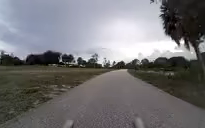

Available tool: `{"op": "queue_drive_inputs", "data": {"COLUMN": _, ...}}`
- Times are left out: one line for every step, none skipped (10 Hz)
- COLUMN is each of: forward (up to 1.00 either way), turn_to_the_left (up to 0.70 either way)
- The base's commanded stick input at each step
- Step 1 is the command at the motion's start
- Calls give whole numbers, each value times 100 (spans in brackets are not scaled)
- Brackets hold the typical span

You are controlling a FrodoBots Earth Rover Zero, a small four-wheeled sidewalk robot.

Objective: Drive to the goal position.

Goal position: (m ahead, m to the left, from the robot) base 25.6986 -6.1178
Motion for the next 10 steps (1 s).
{"op": "queue_drive_inputs", "data": {"forward": 85, "turn_to_the_left": 0}}
{"op": "queue_drive_inputs", "data": {"forward": 85, "turn_to_the_left": 0}}
{"op": "queue_drive_inputs", "data": {"forward": 85, "turn_to_the_left": 0}}
{"op": "queue_drive_inputs", "data": {"forward": 85, "turn_to_the_left": 0}}
{"op": "queue_drive_inputs", "data": {"forward": 85, "turn_to_the_left": 0}}
{"op": "queue_drive_inputs", "data": {"forward": 85, "turn_to_the_left": 0}}
{"op": "queue_drive_inputs", "data": {"forward": 85, "turn_to_the_left": 0}}
{"op": "queue_drive_inputs", "data": {"forward": 85, "turn_to_the_left": 0}}
{"op": "queue_drive_inputs", "data": {"forward": 85, "turn_to_the_left": 0}}
{"op": "queue_drive_inputs", "data": {"forward": 85, "turn_to_the_left": 0}}
